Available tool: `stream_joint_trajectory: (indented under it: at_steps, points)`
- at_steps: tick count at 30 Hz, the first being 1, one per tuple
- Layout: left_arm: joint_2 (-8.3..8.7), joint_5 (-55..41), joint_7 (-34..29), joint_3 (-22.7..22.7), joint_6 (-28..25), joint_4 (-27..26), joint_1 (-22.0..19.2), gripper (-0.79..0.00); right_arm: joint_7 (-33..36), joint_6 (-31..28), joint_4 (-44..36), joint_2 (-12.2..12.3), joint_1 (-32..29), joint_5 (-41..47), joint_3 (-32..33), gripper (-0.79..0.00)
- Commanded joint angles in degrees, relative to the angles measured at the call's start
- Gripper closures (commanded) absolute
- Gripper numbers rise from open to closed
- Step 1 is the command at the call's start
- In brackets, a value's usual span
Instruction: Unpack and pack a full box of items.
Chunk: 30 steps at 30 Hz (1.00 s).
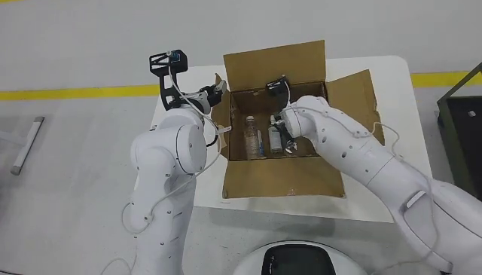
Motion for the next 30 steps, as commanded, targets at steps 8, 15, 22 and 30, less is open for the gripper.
stream_joint_trajectory:
  at_steps: [8,15,22,30]
  points:
    - [0.00,0.00,0.00,0.00,0.00,0.00,0.00,-0.785,1.78,1.97,-21.36,6.56,-5.74,-7.67,16.30,-0.006]
    - [0.00,0.00,0.00,0.00,0.00,0.00,0.00,-0.785,2.90,-4.91,-46.89,12.23,-23.29,-14.45,36.02,0.000]
    - [0.00,0.00,0.00,0.00,0.00,0.00,0.00,-0.785,-4.48,-10.53,-55.83,13.88,-37.88,-6.56,50.89,0.000]
    - [0.00,0.00,0.00,0.00,0.00,0.00,0.00,-0.785,-4.41,-12.64,-55.03,14.08,-39.64,-3.45,53.14,0.000]
